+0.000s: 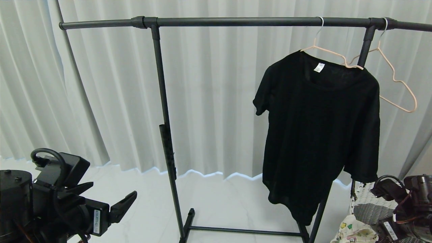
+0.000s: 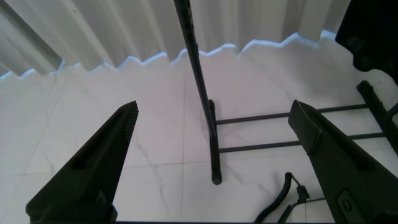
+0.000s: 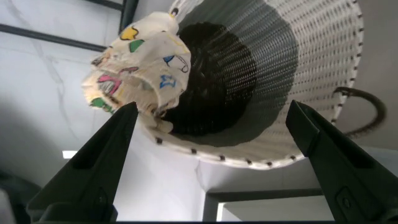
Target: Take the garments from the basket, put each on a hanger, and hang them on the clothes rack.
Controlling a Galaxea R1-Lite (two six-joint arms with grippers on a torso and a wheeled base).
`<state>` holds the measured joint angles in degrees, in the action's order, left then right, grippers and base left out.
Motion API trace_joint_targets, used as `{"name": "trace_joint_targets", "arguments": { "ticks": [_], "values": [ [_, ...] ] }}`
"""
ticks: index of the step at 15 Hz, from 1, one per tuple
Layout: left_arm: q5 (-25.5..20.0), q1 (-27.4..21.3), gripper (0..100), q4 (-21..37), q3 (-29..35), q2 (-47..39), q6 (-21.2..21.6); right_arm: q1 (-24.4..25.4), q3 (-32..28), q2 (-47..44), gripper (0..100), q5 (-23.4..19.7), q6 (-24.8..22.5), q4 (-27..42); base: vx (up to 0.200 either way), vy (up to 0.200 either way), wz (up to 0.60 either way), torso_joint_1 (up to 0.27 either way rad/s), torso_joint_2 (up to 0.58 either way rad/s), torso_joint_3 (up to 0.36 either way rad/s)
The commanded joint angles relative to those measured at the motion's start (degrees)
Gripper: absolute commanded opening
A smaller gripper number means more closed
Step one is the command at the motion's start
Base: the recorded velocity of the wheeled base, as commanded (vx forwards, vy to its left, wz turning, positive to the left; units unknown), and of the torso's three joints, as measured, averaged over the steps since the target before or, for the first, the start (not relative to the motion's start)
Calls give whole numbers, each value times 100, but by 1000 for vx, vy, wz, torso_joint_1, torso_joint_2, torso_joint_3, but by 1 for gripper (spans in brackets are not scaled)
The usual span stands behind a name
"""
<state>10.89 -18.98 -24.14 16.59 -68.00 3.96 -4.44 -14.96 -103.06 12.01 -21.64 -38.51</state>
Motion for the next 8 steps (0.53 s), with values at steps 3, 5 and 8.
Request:
{"name": "trace_joint_targets", "arguments": {
  "ticks": [3, 5, 8],
  "values": [
    [54, 0, 100, -3, -130, 155, 8, -330, 54, -1340, 100, 12, -156, -825, 0, 0, 0, 0, 0, 0],
    [72, 0, 100, -3, -191, 217, 17, -391, 46, -1691, 100, 12, -174, -1238, 0, 0, 0, 0, 0, 0],
    [72, -9, 100, -3, -191, 226, 17, -391, 46, -1867, 100, 3, -174, -1396, 0, 0, 0, 0, 0, 0]
  ]
}}
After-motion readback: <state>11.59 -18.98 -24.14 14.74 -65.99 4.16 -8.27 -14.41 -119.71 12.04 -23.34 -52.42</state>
